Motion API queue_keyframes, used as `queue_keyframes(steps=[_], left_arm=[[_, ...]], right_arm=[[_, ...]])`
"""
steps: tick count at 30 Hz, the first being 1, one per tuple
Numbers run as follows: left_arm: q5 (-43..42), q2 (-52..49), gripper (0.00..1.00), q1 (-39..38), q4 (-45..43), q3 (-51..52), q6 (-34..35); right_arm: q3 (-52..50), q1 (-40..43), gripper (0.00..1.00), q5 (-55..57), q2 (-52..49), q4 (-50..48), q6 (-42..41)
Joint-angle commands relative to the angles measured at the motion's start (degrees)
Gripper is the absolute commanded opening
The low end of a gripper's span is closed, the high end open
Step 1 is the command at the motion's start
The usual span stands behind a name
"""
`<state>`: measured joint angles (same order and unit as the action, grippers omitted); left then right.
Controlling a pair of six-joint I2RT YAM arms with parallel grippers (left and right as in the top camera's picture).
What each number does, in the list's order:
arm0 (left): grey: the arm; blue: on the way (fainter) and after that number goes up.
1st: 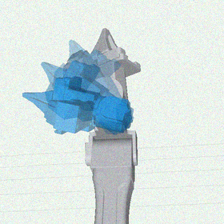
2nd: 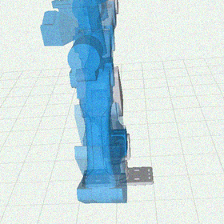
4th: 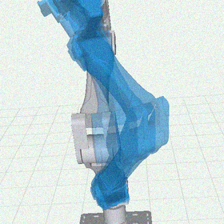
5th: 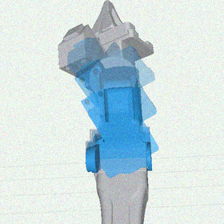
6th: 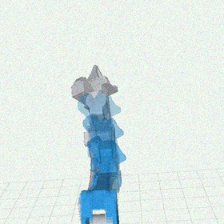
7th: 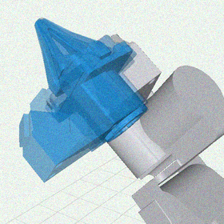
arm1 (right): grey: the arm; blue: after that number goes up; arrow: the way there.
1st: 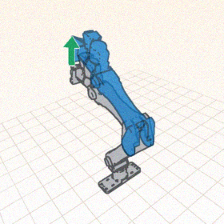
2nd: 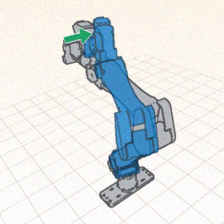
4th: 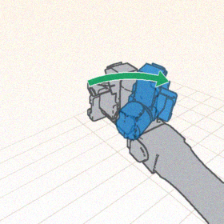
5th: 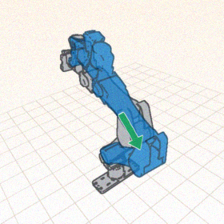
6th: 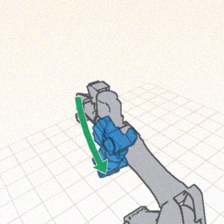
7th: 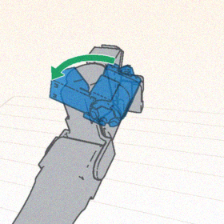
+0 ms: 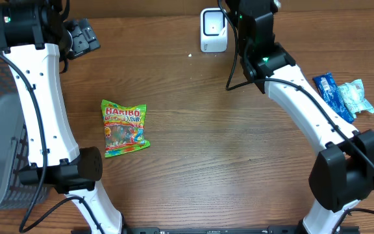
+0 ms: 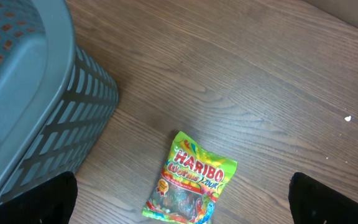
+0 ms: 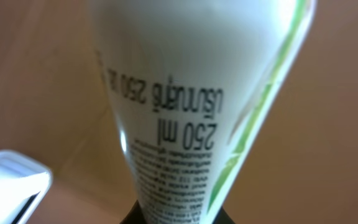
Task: Scan the item barcode
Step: 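Hold the white tube's barcode under the scanner with the right gripper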
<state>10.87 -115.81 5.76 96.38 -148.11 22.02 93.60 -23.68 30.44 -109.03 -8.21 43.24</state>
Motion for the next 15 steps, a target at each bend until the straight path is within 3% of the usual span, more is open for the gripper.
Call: queue_keyframes(steps=[1, 7, 9, 15], left_arm=[[-0.42, 0.81, 1.00, 0.15, 0.00, -0.24, -0.81], [-0.42, 0.81, 1.00, 0.15, 0.02, -0.24, -0.81], [-0.42, 0.81, 1.00, 0.15, 0.00, -0.24, -0.81], [-0.42, 0.81, 1.00, 0.15, 0.00, -0.24, -0.81]], right_arm=[[1.40, -0.20, 0.04, 1.86, -3.50, -5.84, 11.91], [1.40, -0.20, 0.04, 5.33, -17.44, -20.17, 29.11], [1.40, -0.20, 0.04, 6.64, -23.19, -30.36, 31.50], [1.42, -0.13, 0.04, 4.83, -29.59, -32.81, 32.00]])
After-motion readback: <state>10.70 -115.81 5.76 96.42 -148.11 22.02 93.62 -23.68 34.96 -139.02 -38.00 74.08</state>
